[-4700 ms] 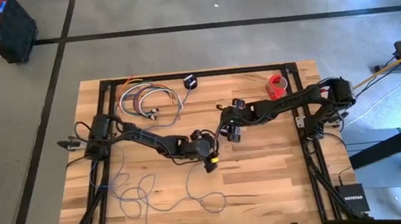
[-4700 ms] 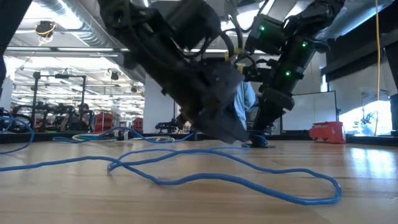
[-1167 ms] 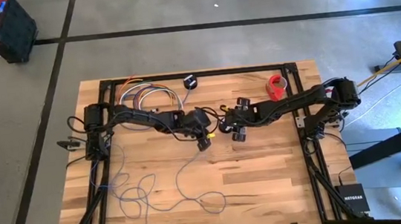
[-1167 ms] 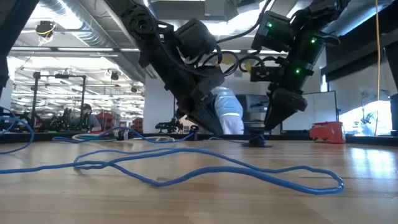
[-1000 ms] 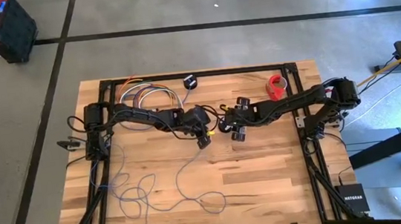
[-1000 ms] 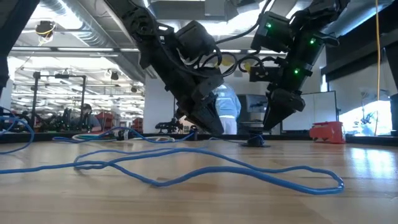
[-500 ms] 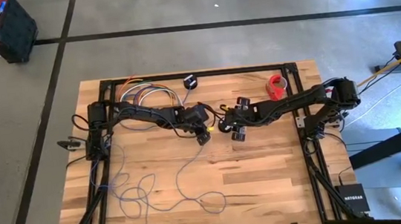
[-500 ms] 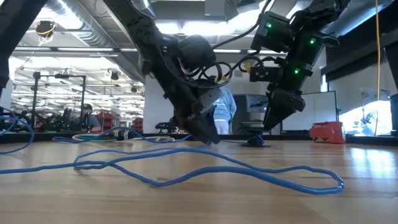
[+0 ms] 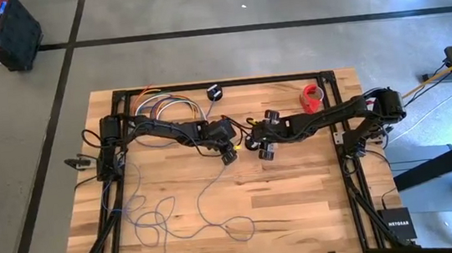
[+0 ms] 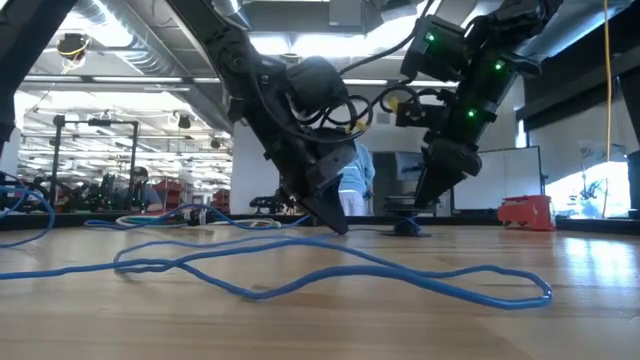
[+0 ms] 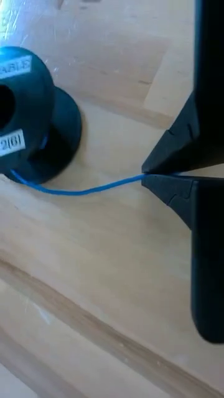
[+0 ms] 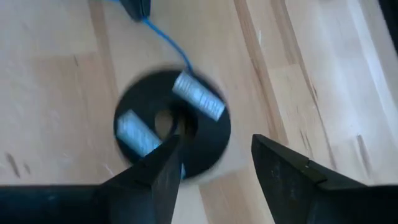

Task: Coil cords
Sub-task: Uncoil the blue wire from the spool

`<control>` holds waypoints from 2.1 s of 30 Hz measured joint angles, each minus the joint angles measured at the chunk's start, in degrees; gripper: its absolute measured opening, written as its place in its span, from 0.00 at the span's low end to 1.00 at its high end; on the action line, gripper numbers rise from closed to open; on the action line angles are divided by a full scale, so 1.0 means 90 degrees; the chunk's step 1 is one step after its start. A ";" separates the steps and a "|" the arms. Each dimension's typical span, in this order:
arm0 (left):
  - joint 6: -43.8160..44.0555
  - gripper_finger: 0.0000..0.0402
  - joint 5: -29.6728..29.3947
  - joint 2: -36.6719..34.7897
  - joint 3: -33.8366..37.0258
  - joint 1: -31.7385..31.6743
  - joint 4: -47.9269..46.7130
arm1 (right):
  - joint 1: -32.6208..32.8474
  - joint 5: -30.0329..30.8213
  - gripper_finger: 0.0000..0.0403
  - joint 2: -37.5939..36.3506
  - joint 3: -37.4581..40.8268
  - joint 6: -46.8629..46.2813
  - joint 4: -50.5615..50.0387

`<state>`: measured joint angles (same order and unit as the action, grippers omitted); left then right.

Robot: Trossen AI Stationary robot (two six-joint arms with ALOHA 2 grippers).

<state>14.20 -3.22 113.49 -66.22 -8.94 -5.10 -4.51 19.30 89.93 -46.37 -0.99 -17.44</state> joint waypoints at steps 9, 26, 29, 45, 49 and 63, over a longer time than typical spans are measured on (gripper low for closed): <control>-0.0132 0.01 0.0002 0.0000 0.0000 0.0043 -0.0016 | -0.0007 -0.0223 0.49 0.0002 -0.0131 -0.0037 0.0567; -0.0260 0.00 0.0000 0.0000 0.0000 0.0064 -0.0033 | -0.0039 -0.0431 0.49 0.0236 -0.0131 -0.0207 -0.0016; -0.0256 0.00 -0.0044 0.0000 0.0000 0.0143 -0.0164 | -0.0056 -0.0228 0.49 0.0248 -0.0131 -0.0196 -0.0053; 0.0428 0.00 -0.0456 -0.0076 -0.0029 0.1124 -0.1635 | -0.0041 -0.0223 0.49 0.0245 -0.0141 -0.0204 -0.0503; 0.0568 0.00 -0.0480 -0.0139 -0.0027 0.1342 -0.1931 | -0.0032 -0.0290 0.49 0.0240 -0.0151 -0.0201 -0.0595; 0.0463 0.00 -0.0418 -0.0248 -0.0007 0.1519 -0.2079 | -0.0034 -0.0275 0.49 0.0240 -0.0284 -0.0054 -0.1037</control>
<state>18.37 -6.98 111.26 -66.28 4.73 -23.81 -4.82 16.82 92.09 -48.92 -1.48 -26.77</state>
